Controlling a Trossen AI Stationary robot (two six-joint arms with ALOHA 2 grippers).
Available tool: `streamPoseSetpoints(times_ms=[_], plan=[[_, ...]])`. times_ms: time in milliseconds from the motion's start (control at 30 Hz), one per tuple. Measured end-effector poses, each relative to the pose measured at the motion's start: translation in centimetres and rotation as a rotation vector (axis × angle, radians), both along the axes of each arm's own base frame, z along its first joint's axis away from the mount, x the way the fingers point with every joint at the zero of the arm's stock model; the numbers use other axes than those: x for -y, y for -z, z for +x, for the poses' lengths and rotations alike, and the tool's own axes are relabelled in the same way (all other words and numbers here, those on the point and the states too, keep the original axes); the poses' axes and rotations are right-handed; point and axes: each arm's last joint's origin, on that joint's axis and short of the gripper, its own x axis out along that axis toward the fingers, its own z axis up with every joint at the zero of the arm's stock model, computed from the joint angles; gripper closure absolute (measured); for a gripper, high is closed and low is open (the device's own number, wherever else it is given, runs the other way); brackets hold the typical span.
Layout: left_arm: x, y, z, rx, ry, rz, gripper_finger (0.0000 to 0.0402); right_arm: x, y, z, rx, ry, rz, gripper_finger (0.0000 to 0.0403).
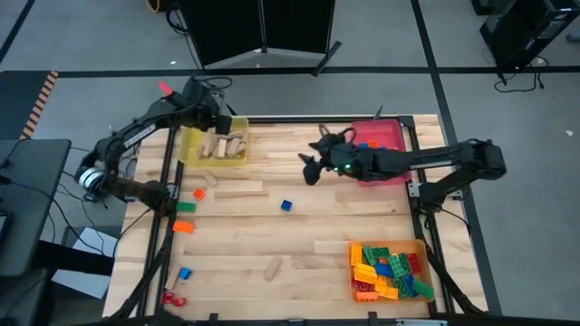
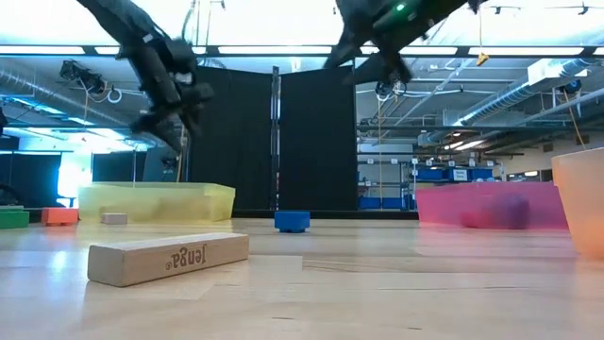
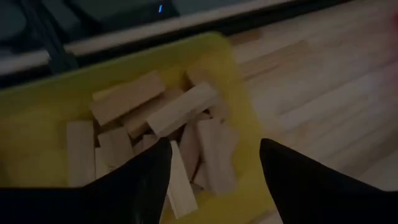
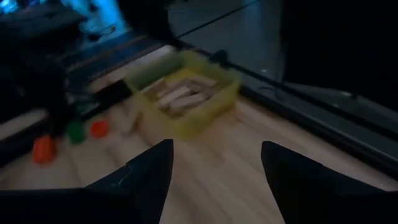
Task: Sort blocks by size
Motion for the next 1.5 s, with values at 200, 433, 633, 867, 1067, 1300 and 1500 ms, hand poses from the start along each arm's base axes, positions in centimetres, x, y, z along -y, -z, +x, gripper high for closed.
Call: streamPoseSetpoints(times_ms=[200,433,633,867,1067,1300,1500], plan=[[4.9,-5.1,-1.4,0.074,-0.001,0.237,0.015,-0.3,3.4,3.1,-0.069,-0.191,-0.009,0.0146],[13.0,-7.4,-4.0,0.304,0.153,0.398,0.015,-0.6,4.6,5.4,-0.13,-0.403,-0.026,0.0139],[17.1,-2.9,-3.2,0.625,0.416,0.357,0.015,-0.9,2.7,6.7,-0.113,-0.581,-0.134,0.0133],[19.7,0.9,-1.8,0.715,0.45,0.387,0.015,-2.3,0.6,8.0,-0.102,-0.79,-0.191,0.014],[20.9,1.0,-1.7,0.681,0.501,0.461,0.015,-4.3,1.2,8.6,-0.293,-0.883,-0.164,0.0144],[21.5,1.3,-1.9,0.668,0.611,0.43,0.015,-7.8,3.7,9.7,-0.508,-0.984,-0.145,0.0146],[22.4,1.5,-2.0,0.692,0.76,0.334,0.015,-12.9,6.3,9.6,-0.644,-1.138,-0.266,0.0151]])
